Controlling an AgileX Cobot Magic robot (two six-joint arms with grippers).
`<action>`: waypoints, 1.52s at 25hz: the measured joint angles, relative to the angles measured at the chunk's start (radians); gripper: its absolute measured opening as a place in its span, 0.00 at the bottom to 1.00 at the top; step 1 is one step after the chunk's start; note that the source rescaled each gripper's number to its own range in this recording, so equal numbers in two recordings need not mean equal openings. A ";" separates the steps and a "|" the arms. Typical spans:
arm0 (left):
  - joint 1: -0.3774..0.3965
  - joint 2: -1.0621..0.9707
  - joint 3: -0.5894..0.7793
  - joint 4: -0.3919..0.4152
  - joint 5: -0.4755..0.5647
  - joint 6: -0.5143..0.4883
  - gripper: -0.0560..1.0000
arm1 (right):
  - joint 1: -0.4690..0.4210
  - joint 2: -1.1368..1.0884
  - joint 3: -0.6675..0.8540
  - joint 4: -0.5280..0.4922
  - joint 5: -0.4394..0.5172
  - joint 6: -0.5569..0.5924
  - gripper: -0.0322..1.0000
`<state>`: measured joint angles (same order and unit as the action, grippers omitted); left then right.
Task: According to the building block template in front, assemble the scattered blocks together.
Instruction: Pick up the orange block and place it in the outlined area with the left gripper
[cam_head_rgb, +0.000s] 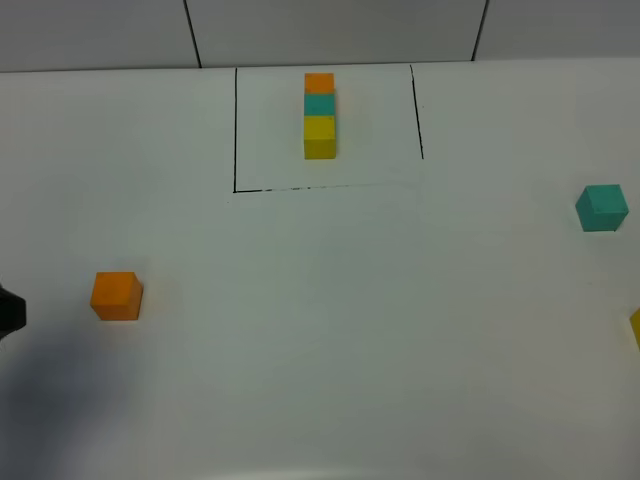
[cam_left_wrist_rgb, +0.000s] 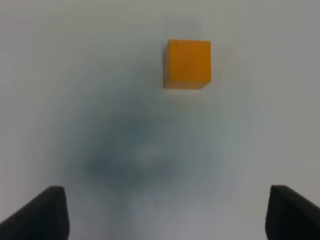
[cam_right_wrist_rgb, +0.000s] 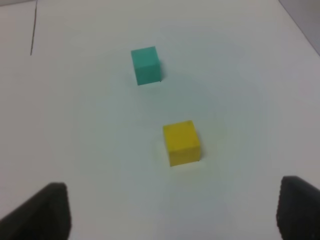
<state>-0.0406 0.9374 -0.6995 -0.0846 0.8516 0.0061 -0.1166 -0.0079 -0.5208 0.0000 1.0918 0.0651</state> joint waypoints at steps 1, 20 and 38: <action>0.000 0.051 -0.016 -0.002 -0.004 0.000 0.78 | 0.000 0.000 0.000 0.000 0.000 0.000 0.70; -0.101 0.565 -0.156 -0.007 -0.152 -0.092 0.78 | 0.000 0.000 0.000 0.000 0.000 0.000 0.70; -0.113 0.839 -0.226 -0.007 -0.306 -0.094 0.78 | 0.000 0.000 0.000 0.000 0.000 0.000 0.70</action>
<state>-0.1537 1.7765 -0.9251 -0.0916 0.5455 -0.0877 -0.1166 -0.0079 -0.5208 0.0000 1.0918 0.0651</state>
